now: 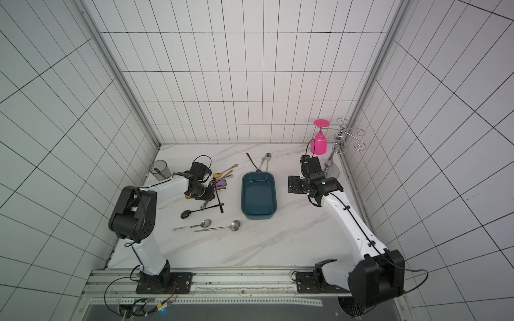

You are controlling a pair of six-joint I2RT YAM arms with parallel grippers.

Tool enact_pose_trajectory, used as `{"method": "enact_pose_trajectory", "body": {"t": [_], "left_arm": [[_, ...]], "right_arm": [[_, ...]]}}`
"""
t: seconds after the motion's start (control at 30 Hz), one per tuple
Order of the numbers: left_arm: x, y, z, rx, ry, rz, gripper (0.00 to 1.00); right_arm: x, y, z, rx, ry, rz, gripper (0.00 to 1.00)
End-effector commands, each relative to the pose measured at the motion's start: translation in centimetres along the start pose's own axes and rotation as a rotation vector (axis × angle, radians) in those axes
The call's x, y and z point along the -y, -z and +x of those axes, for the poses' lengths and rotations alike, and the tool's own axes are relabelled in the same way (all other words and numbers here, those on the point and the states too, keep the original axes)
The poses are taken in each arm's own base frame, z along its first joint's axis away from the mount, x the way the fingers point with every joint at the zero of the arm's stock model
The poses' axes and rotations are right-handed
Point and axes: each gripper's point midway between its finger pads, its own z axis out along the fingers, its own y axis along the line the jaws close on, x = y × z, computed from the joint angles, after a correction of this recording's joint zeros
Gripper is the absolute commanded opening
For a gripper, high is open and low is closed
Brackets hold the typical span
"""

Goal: Put the spoon into the storage box
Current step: Move the storage box to the center of the board, then pick up the spoon from the center of the board.

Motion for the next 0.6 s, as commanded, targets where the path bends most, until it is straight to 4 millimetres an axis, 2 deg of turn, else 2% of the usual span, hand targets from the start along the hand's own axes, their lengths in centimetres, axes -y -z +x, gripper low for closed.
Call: {"method": "enact_pose_trajectory", "body": {"t": [0.0,0.1,0.33,0.57], "left_arm": [[-0.2,-0.3,-0.5,-0.006,-0.008,-0.026,0.38],[-0.3,-0.8,-0.6,-0.018,-0.01,-0.033,0.37],[-0.4,-1.2,-0.3,-0.035,-0.013,-0.036,0.24],[0.1,-0.4,-0.4,-0.021,-0.025,-0.026,0.11]], "right_arm": [[1.3,0.3,1.0,0.009,0.014,0.047,0.84],[1.8,0.5,1.2,0.023,0.017,0.069,0.84],[2.5,0.5,1.6,0.033,0.024,0.103,0.84],[3.1,0.9,1.4,0.059,0.022,0.134,0.84]]}}
